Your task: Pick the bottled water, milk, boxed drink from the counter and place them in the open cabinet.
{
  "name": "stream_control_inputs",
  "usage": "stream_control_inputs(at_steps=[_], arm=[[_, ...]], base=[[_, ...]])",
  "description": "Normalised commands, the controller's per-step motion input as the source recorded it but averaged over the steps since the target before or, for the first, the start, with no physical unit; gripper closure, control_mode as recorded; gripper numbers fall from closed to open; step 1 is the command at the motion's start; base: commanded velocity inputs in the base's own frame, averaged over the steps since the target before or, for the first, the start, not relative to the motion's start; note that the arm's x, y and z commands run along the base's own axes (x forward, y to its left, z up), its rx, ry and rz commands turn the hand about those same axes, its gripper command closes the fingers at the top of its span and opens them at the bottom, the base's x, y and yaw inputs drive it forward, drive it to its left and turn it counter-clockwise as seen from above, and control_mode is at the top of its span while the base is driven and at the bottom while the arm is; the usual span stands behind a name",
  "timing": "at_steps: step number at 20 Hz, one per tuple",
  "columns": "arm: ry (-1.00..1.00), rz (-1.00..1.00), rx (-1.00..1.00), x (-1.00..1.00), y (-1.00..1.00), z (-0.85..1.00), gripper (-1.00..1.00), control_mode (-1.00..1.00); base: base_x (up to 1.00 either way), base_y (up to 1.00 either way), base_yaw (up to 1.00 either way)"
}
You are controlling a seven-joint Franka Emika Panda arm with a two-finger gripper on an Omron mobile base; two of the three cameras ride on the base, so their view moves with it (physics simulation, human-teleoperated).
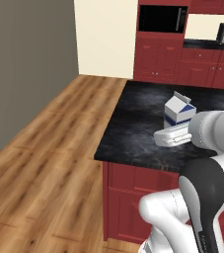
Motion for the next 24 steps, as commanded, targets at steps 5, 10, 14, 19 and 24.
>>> stream_control_inputs(at_steps=[5,10,14,19,24], arm=[[0.0,0.0,0.0,0.0,0.0,0.0,1.0,1.0],[0.0,0.0,0.0,0.0,0.0,0.0,1.0,1.0],[0.0,0.0,0.0,0.0,0.0,0.0,1.0,1.0],[0.0,0.0,0.0,0.0,0.0,0.0,1.0,1.0],[0.0,0.0,0.0,0.0,0.0,0.0,1.0,1.0]], base=[[0.0,0.0,0.0],[0.0,0.0,0.01],[-0.16,-0.06,0.13],[-0.18,-0.03,0.24],[-0.17,0.0,0.26]])
